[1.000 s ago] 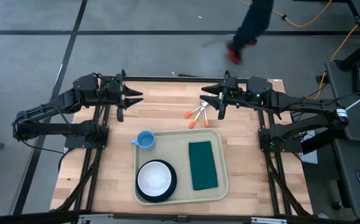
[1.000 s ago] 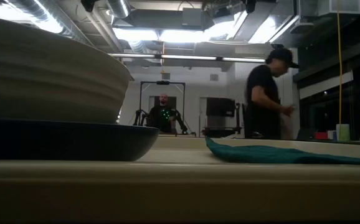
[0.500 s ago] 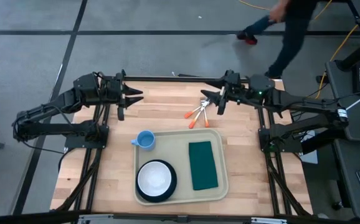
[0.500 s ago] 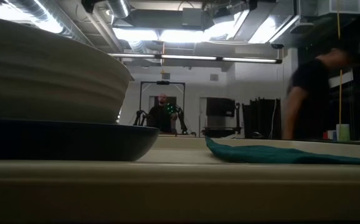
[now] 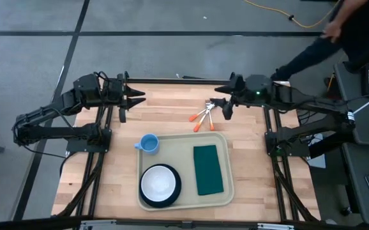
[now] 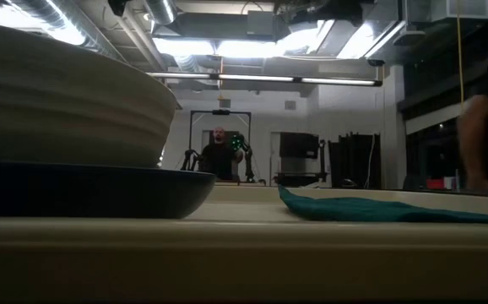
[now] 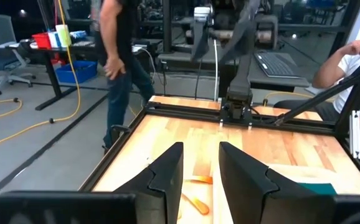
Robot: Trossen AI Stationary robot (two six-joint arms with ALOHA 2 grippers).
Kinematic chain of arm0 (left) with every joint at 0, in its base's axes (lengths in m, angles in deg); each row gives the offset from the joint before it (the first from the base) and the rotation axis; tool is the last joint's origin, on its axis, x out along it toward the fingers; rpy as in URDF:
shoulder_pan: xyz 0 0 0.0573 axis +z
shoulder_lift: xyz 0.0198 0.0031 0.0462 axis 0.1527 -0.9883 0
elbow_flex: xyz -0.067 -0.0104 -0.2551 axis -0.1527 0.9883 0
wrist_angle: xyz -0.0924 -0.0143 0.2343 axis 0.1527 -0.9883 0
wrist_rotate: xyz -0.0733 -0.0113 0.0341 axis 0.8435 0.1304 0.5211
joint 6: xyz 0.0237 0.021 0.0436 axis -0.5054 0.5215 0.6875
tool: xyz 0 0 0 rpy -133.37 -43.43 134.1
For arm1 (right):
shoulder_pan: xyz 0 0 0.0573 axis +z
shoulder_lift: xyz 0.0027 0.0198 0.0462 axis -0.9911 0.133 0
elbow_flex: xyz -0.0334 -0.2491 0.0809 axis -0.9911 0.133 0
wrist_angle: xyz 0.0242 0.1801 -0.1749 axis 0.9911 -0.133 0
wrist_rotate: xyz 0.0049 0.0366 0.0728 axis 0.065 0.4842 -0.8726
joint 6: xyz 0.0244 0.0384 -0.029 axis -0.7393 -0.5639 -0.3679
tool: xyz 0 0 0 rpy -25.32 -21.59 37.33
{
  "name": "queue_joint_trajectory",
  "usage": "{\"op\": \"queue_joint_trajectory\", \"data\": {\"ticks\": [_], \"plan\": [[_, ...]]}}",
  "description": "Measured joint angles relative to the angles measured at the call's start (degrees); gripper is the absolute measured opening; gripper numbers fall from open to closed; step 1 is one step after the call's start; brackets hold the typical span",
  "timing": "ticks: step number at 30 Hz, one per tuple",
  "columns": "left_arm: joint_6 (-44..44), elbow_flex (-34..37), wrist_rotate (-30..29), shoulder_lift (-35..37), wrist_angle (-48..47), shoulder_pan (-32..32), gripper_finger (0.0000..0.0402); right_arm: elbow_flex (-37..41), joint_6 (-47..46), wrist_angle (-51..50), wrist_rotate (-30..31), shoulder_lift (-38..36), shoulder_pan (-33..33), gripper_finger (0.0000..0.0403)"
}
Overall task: Set up tray
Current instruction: Put the orange knife on top of the green napkin
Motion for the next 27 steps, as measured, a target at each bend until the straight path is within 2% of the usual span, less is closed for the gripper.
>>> {"op": "queue_joint_trajectory", "data": {"ticks": [6,13,23,27], "plan": [[-0.48,-0.01,0.02,-0.25,-0.98,0.00,0.0098,-0.22,-3.02,-9.21,-1.89,2.63,0.03,0.0249],[-1.03,-0.01,0.02,-0.26,-2.39,0.00,0.0098,-0.22,-11.94,-14.98,-1.30,6.03,-0.01,0.0249],[-0.88,-0.01,-0.02,-0.26,-2.69,0.00,0.0098,-0.20,-30.09,-17.85,-1.55,15.65,-2.27,0.0248],[0.16,-0.01,-0.03,-0.26,-2.74,0.00,0.0098,-0.17,-31.83,-17.54,-1.93,19.48,-2.44,0.0248]]}}
